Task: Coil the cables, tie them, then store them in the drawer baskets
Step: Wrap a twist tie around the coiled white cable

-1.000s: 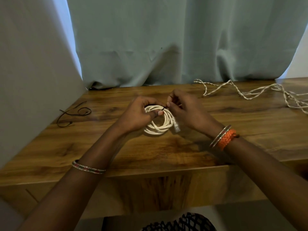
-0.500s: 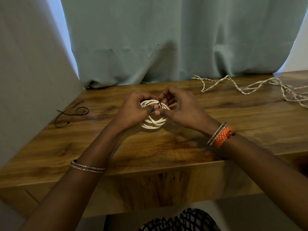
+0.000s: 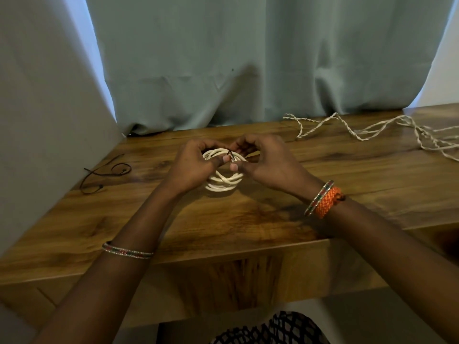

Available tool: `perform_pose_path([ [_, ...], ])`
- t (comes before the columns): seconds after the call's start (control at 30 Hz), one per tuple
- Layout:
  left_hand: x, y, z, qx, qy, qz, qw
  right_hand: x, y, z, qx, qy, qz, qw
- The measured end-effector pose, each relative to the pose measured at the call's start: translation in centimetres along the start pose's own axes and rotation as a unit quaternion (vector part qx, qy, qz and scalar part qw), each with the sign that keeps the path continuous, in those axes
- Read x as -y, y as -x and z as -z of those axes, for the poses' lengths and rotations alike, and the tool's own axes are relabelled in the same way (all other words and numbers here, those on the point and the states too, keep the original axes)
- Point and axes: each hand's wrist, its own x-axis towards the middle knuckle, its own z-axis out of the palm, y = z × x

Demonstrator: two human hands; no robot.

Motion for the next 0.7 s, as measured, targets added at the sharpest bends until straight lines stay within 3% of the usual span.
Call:
perform_pose_path([
  [0.37, -0.1, -0.1, -0.3, -0.014, -0.004, -0.002, 1.000, -0.5, -0.3, -1.3, -0.100, 0.043, 0.042, 0.993],
  [0.7, -0.2, -0.2, -0.5, 0.036, 0.038, -0.030, 0.998, 0.3, -1.1, -1.1, -0.045, 0.145, 0.052, 0.987],
])
